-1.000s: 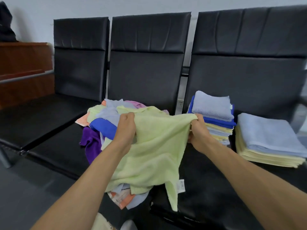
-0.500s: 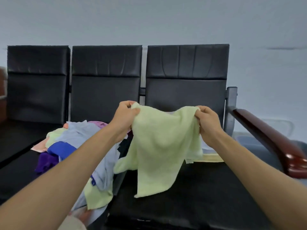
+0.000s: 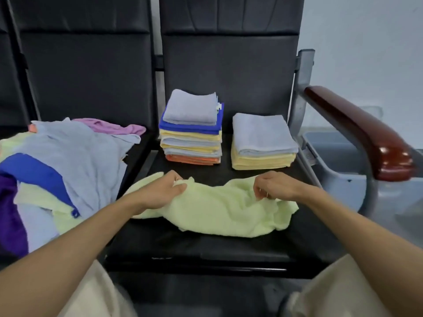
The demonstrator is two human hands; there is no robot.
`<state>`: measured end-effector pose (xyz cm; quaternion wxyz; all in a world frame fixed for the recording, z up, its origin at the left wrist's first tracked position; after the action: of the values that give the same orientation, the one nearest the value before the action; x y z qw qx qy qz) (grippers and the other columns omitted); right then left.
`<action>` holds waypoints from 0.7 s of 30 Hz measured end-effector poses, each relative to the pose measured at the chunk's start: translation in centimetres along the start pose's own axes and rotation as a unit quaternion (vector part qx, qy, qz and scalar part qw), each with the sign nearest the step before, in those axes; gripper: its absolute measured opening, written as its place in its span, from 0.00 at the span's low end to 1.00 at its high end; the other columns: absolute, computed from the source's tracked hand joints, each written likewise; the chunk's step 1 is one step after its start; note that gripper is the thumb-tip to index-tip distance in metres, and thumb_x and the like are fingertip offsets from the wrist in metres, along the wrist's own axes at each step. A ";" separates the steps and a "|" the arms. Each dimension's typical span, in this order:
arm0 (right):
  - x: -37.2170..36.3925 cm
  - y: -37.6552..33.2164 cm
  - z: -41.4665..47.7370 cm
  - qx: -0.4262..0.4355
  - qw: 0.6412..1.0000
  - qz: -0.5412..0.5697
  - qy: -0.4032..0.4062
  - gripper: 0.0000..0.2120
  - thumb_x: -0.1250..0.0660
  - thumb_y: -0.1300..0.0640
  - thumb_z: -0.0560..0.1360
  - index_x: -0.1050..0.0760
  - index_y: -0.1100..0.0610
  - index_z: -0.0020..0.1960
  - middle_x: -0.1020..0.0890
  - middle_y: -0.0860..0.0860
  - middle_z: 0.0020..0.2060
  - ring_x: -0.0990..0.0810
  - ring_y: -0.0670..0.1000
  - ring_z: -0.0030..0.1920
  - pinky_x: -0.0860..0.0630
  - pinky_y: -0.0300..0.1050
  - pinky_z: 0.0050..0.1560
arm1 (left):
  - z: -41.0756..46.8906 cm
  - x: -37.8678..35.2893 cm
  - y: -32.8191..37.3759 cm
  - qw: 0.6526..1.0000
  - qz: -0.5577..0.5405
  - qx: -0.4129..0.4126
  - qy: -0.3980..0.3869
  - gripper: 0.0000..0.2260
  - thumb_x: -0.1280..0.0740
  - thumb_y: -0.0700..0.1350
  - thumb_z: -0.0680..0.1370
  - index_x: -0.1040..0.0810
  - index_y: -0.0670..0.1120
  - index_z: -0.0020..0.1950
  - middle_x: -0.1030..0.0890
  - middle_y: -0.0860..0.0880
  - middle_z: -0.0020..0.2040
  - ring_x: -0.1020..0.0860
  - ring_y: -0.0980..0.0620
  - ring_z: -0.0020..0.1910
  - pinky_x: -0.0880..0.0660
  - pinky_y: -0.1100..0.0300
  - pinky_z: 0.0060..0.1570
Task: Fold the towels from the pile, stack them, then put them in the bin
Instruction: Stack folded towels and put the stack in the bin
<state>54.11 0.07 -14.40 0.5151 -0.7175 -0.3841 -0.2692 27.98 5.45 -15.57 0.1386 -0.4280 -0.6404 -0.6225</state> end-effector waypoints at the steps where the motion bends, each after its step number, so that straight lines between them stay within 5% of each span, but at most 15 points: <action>1: -0.2 0.4 0.3 -0.019 1.000 -0.022 -0.005 0.14 0.44 0.52 0.80 0.24 0.57 0.44 0.19 0.51 0.39 0.21 0.52 0.41 0.25 0.44 0.43 | 0.3 -0.1 0.0 1.000 0.017 0.001 -0.004 0.09 0.40 0.51 0.82 0.28 0.46 0.55 0.23 0.51 0.51 0.25 0.53 0.52 0.30 0.58 0.50; 7: -0.4 2.7 0.8 -0.110 0.980 -0.166 -0.017 0.25 0.34 0.38 0.74 0.32 0.55 0.60 0.25 0.53 0.51 0.20 0.54 0.43 0.18 0.50 0.45 | 0.5 0.3 0.2 0.996 0.085 0.029 -0.024 0.12 0.38 0.51 0.80 0.30 0.47 0.61 0.25 0.50 0.57 0.27 0.52 0.56 0.32 0.59 0.48; 11: -1.3 1.6 1.1 -0.067 0.968 -0.240 -0.011 0.20 0.30 0.45 0.74 0.27 0.54 0.61 0.23 0.51 0.55 0.24 0.52 0.49 0.26 0.44 0.45 | -0.2 0.5 -1.1 0.980 0.172 0.089 -0.045 0.29 0.40 0.51 0.81 0.45 0.40 0.77 0.37 0.44 0.75 0.35 0.46 0.72 0.37 0.56 0.64; 15: 1.1 0.4 1.5 -0.037 0.964 -0.241 0.108 0.09 0.35 0.54 0.76 0.21 0.54 0.55 0.20 0.51 0.50 0.21 0.53 0.47 0.25 0.45 0.42 | -0.9 2.3 -0.9 0.978 0.161 0.128 0.023 0.29 0.44 0.52 0.83 0.49 0.35 0.76 0.35 0.41 0.75 0.34 0.41 0.71 0.37 0.51 0.66; 18: 3.9 -0.5 1.0 0.014 0.962 -0.140 0.234 0.08 0.38 0.57 0.77 0.23 0.57 0.43 0.22 0.52 0.37 0.24 0.53 0.38 0.29 0.45 0.37 | -0.7 3.1 -0.3 0.978 0.175 0.102 0.045 0.17 0.47 0.51 0.84 0.29 0.41 0.63 0.27 0.41 0.66 0.27 0.44 0.61 0.32 0.52 0.57; 21: 5.3 0.6 0.6 0.002 0.947 0.148 0.286 0.09 0.43 0.57 0.78 0.29 0.60 0.43 0.26 0.54 0.38 0.28 0.53 0.38 0.29 0.47 0.38 | -0.5 3.6 0.8 0.988 0.109 0.060 0.088 0.16 0.46 0.51 0.83 0.30 0.45 0.40 0.23 0.45 0.46 0.28 0.49 0.42 0.35 0.56 0.39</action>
<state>57.63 1.96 -10.75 0.6385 -0.6584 -0.1107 -0.3828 26.22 6.28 -12.37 0.2865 -0.4295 -0.6117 -0.5994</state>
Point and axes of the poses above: each hand's wrist, its own z-axis towards the middle knuckle, its own x-axis out of the back of the hand, y = z × x, the point moved 8 cm from there along z, towards the middle knuckle
